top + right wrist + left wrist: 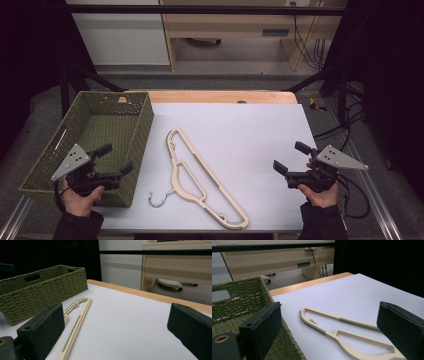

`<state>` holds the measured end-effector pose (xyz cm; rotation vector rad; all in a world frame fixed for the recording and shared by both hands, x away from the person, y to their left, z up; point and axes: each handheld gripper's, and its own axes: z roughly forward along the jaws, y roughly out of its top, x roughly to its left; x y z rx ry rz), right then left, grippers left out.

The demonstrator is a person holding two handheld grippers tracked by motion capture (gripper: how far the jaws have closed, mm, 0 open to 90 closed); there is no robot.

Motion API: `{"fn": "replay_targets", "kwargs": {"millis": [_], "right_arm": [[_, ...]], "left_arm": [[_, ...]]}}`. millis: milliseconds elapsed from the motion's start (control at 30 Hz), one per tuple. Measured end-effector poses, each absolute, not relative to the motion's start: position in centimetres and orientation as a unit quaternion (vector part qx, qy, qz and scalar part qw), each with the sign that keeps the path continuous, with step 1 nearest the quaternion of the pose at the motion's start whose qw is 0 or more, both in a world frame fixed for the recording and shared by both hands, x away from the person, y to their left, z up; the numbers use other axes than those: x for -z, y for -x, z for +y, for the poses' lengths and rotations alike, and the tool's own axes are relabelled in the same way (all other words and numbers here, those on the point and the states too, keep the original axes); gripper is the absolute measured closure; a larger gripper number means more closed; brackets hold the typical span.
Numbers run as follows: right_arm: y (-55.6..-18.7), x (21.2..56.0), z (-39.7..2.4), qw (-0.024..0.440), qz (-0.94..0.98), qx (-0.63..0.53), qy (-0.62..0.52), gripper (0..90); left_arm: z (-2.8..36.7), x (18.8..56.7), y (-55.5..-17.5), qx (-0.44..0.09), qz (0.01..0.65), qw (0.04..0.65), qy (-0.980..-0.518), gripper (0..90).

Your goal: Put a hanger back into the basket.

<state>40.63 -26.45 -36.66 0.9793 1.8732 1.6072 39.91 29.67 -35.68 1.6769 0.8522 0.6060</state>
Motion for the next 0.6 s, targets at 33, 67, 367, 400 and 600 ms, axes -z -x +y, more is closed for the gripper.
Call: {"fn": "replay_targets", "kwargs": {"millis": [33, 67, 367, 400, 600], "right_arm": [[-40.6, 36.6, -26.5, 0.240, 0.684, -0.588, -0.359, 1.8], [-40.6, 36.6, -26.5, 0.240, 0.684, -0.588, -0.359, 1.8], [-40.5, 36.4, -25.8, 0.243, 0.692, -0.581, -0.353, 1.8], [-40.5, 36.4, -25.7, 0.242, 0.693, -0.581, -0.353, 1.8], [-40.5, 36.5, -25.3, 0.237, 0.699, -0.579, -0.347, 2.0]], "left_arm": [[29.4, 35.7, -39.8, -0.256, 0.357, 0.549, -0.711, 6.4], [29.4, 35.7, -39.8, -0.256, 0.357, 0.549, -0.711, 6.4], [27.4, 36.0, -39.7, -0.243, 0.345, 0.539, -0.729, 9.4], [27.2, 36.1, -39.7, -0.241, 0.345, 0.535, -0.732, 10.1], [25.4, 36.9, -39.8, -0.236, 0.342, 0.513, -0.751, 12.7]]}}
